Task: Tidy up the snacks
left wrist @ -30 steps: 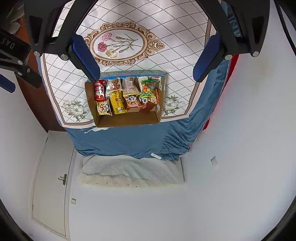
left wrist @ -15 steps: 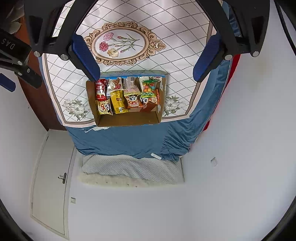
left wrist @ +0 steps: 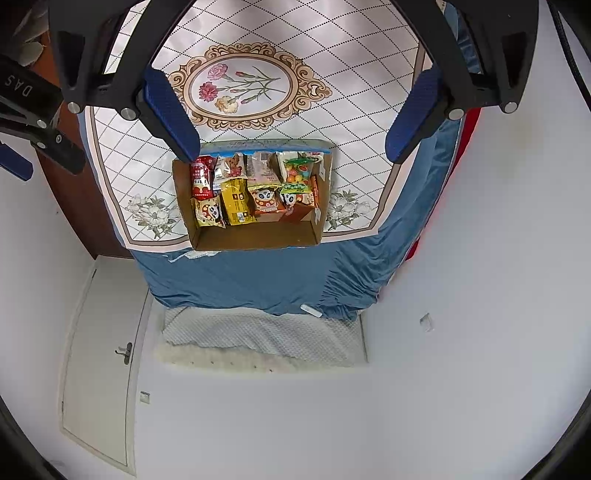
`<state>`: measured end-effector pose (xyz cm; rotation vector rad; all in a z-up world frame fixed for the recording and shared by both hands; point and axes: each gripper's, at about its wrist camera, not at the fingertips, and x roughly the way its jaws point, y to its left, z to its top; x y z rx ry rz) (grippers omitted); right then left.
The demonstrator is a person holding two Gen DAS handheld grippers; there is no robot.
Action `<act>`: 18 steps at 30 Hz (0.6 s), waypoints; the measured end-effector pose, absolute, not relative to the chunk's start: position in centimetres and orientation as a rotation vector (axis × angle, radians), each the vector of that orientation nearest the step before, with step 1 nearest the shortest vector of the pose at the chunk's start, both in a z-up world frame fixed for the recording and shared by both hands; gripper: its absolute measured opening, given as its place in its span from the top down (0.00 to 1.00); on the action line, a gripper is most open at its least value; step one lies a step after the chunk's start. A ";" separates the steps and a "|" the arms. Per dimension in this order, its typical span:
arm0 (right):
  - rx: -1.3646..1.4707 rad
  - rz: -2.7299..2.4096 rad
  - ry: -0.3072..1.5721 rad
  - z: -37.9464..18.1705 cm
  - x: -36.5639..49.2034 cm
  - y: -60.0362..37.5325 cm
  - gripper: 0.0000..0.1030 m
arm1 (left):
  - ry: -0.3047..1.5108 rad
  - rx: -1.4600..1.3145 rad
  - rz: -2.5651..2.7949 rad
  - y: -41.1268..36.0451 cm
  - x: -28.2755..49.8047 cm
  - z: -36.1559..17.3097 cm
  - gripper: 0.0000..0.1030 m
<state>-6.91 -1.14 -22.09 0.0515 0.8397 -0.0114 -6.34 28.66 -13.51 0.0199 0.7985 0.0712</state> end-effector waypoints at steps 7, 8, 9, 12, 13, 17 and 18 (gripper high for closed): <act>0.049 -0.011 0.839 -21.9 -6.9 -1.1 0.01 | 0.798 0.020 0.074 28.7 -6.3 -13.5 0.00; 0.049 -0.010 0.840 -21.9 -6.8 -1.0 0.01 | 0.797 0.019 0.074 28.6 -6.3 -13.5 0.00; 0.049 -0.009 0.840 -21.8 -6.9 -0.9 0.01 | 0.797 0.018 0.075 28.7 -6.3 -13.5 0.00; 0.050 -0.009 0.840 -21.7 -6.9 -0.8 0.01 | 0.797 0.017 0.074 28.7 -6.4 -13.5 0.00; 0.050 -0.010 0.839 -21.8 -6.9 -0.8 0.01 | 0.797 0.019 0.075 28.7 -6.3 -13.5 0.00; 0.050 -0.009 0.838 -21.7 -6.9 -0.7 0.01 | 0.793 0.015 0.088 28.4 -6.4 -13.3 0.00; 0.048 -0.009 0.837 -21.7 -6.9 -0.6 0.01 | 0.792 0.016 0.092 28.4 -6.4 -13.3 0.00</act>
